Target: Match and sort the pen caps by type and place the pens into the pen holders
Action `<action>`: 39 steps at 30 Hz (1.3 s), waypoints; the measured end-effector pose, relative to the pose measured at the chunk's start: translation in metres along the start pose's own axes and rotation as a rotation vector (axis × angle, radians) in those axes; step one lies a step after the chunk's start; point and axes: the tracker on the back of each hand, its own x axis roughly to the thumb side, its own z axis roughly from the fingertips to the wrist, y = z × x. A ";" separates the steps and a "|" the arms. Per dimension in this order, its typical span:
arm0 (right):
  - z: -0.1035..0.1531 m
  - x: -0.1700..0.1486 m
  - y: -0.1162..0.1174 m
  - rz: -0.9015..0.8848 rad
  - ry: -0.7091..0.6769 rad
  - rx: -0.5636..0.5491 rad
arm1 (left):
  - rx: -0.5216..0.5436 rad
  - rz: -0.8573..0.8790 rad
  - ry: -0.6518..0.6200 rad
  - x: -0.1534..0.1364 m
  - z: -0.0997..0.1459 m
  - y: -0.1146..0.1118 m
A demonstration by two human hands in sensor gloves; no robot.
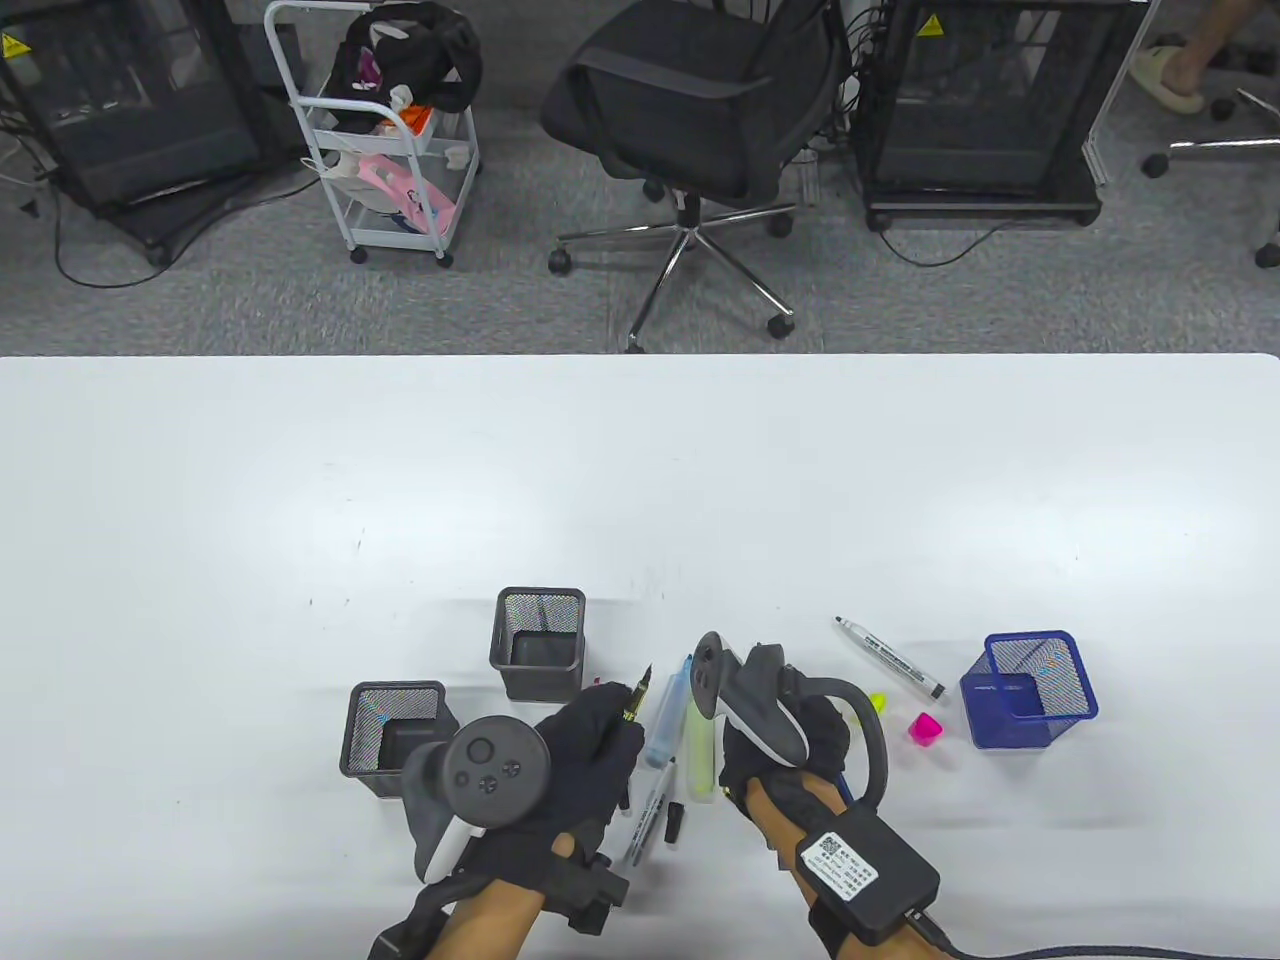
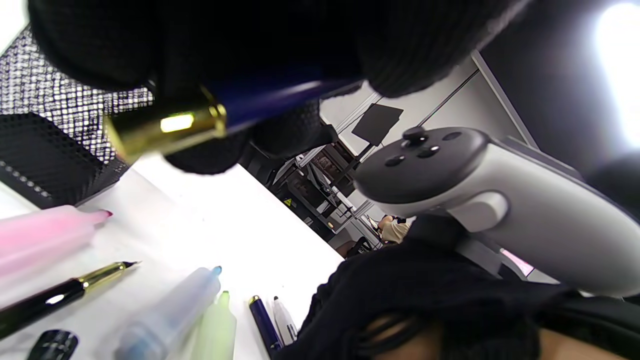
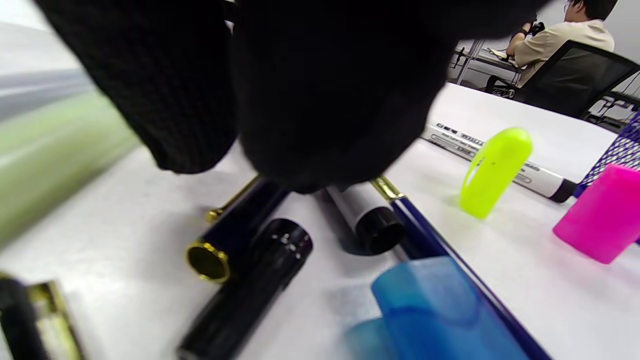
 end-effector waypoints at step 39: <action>0.022 -0.069 -0.028 -0.709 -0.182 -0.011 | -0.031 -0.019 -0.001 0.000 -0.001 -0.006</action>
